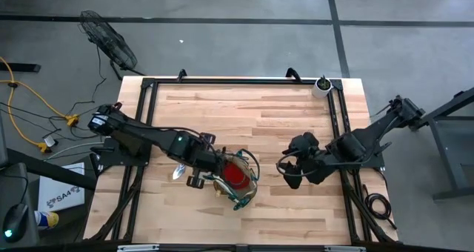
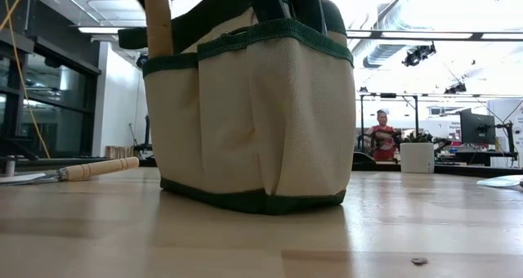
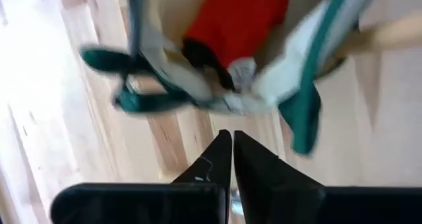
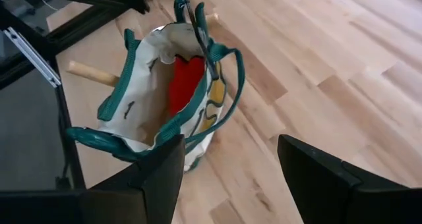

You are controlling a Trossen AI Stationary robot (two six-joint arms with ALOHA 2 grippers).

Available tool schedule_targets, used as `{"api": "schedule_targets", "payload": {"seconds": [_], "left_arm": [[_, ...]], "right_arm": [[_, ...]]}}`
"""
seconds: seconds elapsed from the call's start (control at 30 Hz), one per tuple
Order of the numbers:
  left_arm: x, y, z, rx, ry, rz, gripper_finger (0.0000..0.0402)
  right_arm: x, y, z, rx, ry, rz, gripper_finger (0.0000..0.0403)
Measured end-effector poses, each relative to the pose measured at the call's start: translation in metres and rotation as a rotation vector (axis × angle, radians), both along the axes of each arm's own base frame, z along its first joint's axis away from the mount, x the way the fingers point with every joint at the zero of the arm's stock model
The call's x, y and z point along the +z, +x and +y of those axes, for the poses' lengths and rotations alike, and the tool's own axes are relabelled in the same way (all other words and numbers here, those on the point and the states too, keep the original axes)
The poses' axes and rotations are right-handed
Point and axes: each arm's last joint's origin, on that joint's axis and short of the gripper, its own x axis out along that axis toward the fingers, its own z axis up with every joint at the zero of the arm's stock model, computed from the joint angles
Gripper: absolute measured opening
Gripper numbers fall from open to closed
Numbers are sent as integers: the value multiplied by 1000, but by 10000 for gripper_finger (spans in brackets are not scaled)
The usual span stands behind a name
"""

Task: Pick & Place Garden tools in Gardening bag
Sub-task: Adjust the light brown gardening bag

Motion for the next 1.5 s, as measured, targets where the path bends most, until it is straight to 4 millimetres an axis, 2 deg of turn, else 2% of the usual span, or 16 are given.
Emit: {"api": "schedule_targets", "payload": {"seconds": [0.2,0.33,0.5,0.67,0.73,1.03,1.23,1.5], "left_arm": [[-9,-16,-21,18,15,15,2],[-29,-34,-33,54,2,-14,1],[-56,-55,-41,147,-102,-100,0],[-75,-61,-49,205,-255,-245,0],[-81,-62,-51,224,-279,-259,0],[-106,-61,-49,290,-328,-342,0],[-119,-64,-47,336,-349,-369,0],[-119,-62,-48,346,-357,-399,0]], "right_arm": [[-24,-1,8,-24,50,-13,234],[-44,-4,14,-40,84,-9,214],[-64,-6,19,-58,133,-26,140],[-83,-4,21,-54,177,-84,34],[-92,-4,20,-55,188,-98,11],[-134,-6,19,-138,286,-148,3],[-162,14,32,-149,332,-197,3],[-202,37,43,-203,389,-253,2]]}}
